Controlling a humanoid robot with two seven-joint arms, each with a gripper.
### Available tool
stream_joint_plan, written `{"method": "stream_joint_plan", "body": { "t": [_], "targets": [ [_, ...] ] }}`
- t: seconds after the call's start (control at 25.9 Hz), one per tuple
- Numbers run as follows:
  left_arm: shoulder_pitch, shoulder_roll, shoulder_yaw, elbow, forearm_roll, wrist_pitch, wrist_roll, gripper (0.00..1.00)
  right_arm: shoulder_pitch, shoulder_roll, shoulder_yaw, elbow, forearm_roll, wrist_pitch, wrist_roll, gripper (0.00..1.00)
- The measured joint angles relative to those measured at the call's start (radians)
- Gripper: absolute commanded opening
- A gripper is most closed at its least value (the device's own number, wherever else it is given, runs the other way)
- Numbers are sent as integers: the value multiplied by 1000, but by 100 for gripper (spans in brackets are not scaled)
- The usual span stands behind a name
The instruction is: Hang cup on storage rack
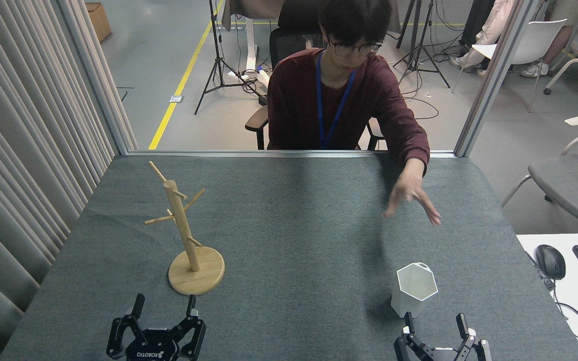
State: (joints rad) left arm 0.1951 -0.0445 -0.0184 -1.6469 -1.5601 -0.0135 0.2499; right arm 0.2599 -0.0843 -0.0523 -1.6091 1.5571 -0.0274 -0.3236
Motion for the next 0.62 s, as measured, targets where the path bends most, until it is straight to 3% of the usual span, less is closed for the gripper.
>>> {"method": "stream_joint_plan", "body": {
  "t": [0.31,0.62],
  "targets": [
    [0,-1,0,5,0,1,-4,99,-12,0,-2,35,0,1,6,99],
    [-1,-2,0,6,0,3,-5,99,-106,-14,-1,158,-1,3,14,99]
  ]
}}
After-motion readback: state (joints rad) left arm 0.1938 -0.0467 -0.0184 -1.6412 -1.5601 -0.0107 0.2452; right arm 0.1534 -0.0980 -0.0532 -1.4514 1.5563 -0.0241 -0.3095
